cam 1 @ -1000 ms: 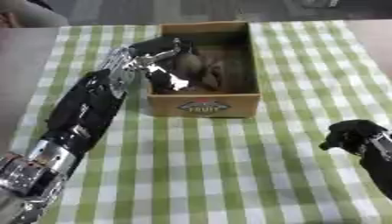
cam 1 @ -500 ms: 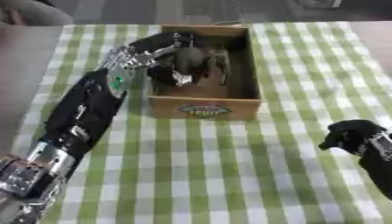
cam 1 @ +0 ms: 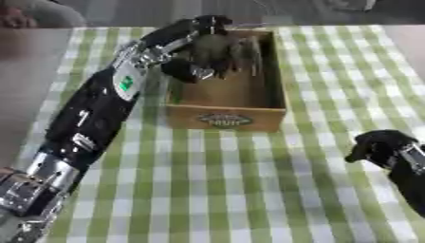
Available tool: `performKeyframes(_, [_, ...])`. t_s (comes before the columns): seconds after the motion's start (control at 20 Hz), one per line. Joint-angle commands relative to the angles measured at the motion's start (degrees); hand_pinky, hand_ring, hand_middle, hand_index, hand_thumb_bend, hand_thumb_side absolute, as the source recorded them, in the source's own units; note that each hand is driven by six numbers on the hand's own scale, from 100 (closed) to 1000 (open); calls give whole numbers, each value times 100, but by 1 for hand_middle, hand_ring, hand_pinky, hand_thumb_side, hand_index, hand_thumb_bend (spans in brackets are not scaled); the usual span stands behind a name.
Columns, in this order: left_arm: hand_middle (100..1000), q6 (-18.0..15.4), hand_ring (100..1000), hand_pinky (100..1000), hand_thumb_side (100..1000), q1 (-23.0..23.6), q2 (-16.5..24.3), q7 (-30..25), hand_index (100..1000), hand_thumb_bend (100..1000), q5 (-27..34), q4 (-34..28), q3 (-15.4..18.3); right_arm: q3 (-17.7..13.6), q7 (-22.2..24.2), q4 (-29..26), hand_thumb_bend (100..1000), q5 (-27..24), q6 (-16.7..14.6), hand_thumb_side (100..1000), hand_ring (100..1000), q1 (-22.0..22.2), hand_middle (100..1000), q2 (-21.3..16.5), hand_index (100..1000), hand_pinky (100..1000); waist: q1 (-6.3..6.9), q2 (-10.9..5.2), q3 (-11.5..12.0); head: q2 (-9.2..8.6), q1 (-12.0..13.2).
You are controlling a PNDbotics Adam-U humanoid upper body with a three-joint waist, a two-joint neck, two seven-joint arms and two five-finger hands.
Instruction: Pick up objects on the table and place them in the box.
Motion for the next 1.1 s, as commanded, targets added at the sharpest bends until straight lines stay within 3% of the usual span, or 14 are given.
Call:
performKeyframes(0.05, [926, -19, 909, 844, 906, -147, 10, -345, 881, 100, -426, 118, 21, -13, 15, -59, 100, 2, -4, 845, 575, -56, 545, -63, 700, 656, -2, -100, -30, -42, -1])
performKeyframes(0.35, [911, -82, 895, 839, 857, -182, -191, -734, 869, 100, -1306, 629, 137, -8, 22, -53, 100, -2, 2, 848, 575, -70, 545, -56, 700, 654, 15, -87, -84, -52, 10])
performKeyframes(0.45, [911, -116, 896, 839, 879, -191, -223, -894, 862, 100, -1458, 751, 186, -7, 26, -48, 100, -2, 6, 849, 576, -70, 545, -52, 700, 654, 20, -90, -84, -56, 10])
performKeyframes(0.55, [915, -124, 901, 848, 838, -200, -224, -940, 876, 100, -1549, 786, 240, -9, 25, -43, 100, -3, 9, 849, 576, -69, 545, -49, 700, 654, 25, -96, -82, -70, 10])
performKeyframes(0.65, [935, -107, 918, 868, 907, -199, -215, -824, 900, 100, -1608, 769, 283, -11, 24, -40, 100, -3, 10, 850, 576, -66, 545, -48, 700, 653, 26, -99, -77, -140, -17])
performKeyframes(0.7, [964, -103, 940, 884, 960, -199, -208, -742, 938, 175, -1633, 758, 293, -11, 25, -39, 100, -2, 11, 850, 576, -65, 545, -47, 700, 653, 26, -100, -76, -184, -28])
performKeyframes(0.75, [978, -98, 949, 887, 964, -200, -198, -650, 958, 221, -1667, 744, 301, -10, 27, -38, 100, -1, 11, 851, 576, -66, 545, -46, 700, 653, 26, -100, -76, -226, -31])
performKeyframes(0.85, [1000, -52, 983, 898, 888, -203, -175, -462, 1000, 314, -1757, 724, 321, -12, 29, -36, 100, 0, 11, 850, 576, -66, 545, -45, 700, 652, 26, -101, -75, -268, -38])
performKeyframes(1.0, [1000, 129, 1000, 928, 820, -198, -156, -34, 1000, 238, -1888, 663, 350, -15, 29, -32, 100, 2, 10, 852, 576, -66, 545, -44, 700, 653, 25, -100, -68, -271, -34])
performKeyframes(1.1, [1000, 224, 1000, 967, 882, -189, -157, 304, 1000, 209, -1931, 636, 328, -14, 31, -29, 100, 8, 10, 853, 576, -68, 545, -43, 700, 653, 24, -98, -63, -267, -30])
